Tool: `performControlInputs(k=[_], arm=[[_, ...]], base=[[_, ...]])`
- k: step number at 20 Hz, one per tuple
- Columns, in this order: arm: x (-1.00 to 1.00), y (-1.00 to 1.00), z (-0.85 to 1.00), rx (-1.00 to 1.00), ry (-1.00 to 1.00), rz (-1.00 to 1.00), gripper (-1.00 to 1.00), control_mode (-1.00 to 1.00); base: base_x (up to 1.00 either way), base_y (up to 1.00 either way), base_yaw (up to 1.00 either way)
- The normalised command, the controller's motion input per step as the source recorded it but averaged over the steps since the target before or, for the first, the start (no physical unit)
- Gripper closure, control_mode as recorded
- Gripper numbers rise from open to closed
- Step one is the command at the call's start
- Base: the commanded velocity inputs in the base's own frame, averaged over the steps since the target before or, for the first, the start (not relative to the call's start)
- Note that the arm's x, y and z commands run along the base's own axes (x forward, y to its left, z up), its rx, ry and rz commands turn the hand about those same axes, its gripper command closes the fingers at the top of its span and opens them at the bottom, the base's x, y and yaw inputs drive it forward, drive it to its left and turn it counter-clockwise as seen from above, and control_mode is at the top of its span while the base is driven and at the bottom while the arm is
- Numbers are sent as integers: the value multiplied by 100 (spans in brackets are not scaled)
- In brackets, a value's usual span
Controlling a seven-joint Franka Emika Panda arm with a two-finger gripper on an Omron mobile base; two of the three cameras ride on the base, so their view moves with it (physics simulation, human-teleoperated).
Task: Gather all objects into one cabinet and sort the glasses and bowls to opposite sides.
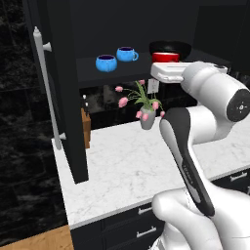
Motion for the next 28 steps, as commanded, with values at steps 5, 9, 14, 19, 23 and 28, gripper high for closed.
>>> performControlInputs(k=[5, 9, 14, 19, 23, 28], arm=[[22, 7, -22, 0, 0, 6, 100, -100], [43, 20, -5, 0, -1, 4, 100, -100], [55, 24, 0, 0, -2, 1, 100, -100], [51, 11, -3, 0, 0, 0, 100, -100], [46, 0, -23, 0, 0, 0, 100, -100], [35, 0, -31, -2, 0, 0, 100, -100]], base=[[0, 0, 0], [0, 0, 0], [0, 0, 0], [0, 0, 0], [0, 0, 0], [0, 0, 0]])
